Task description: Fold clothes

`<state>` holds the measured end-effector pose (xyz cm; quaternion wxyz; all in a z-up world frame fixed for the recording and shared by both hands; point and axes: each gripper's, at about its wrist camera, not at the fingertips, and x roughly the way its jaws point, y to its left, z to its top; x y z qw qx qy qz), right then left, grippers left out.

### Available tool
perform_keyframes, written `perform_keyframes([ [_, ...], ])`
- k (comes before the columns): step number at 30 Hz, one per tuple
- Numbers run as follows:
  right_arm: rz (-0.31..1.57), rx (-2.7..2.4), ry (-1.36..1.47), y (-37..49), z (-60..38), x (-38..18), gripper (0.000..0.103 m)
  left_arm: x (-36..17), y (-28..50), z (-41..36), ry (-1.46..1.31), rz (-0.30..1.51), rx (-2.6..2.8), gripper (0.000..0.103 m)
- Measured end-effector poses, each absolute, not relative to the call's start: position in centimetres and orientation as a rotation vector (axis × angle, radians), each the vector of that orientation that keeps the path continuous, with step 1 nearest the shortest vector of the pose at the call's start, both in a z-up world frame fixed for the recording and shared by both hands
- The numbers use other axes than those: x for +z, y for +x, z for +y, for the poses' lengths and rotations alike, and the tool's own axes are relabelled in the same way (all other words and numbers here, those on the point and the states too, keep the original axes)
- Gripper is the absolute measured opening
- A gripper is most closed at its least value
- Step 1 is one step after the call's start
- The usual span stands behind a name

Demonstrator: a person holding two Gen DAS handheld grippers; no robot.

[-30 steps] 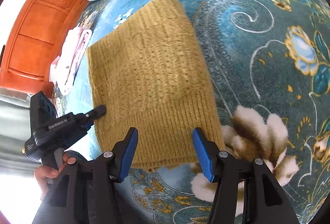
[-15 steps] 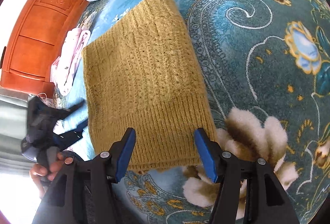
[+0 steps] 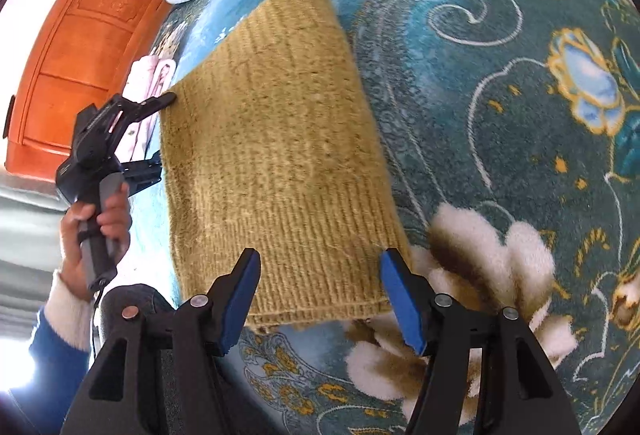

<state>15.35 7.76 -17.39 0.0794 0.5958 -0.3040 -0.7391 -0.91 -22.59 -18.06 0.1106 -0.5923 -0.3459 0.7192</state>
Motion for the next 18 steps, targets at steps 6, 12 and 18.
perform_keyframes([
  [6, -0.946, -2.204, 1.779, 15.0, 7.7, -18.2, 0.074, -19.6, -1.6, -22.0, -1.693, -1.07, 2.049, 0.082],
  [12, -0.978, -2.202, 1.772, 14.7, 7.8, -18.3, 0.075, -20.9, -1.2, -22.2, -1.696, -1.23, 1.924, 0.064],
  [18, -1.101, -2.216, 1.718, 15.5, 8.6, -18.5, 0.073, -19.5, -0.2, -21.9, -1.702, -1.162, 2.011, 0.038],
])
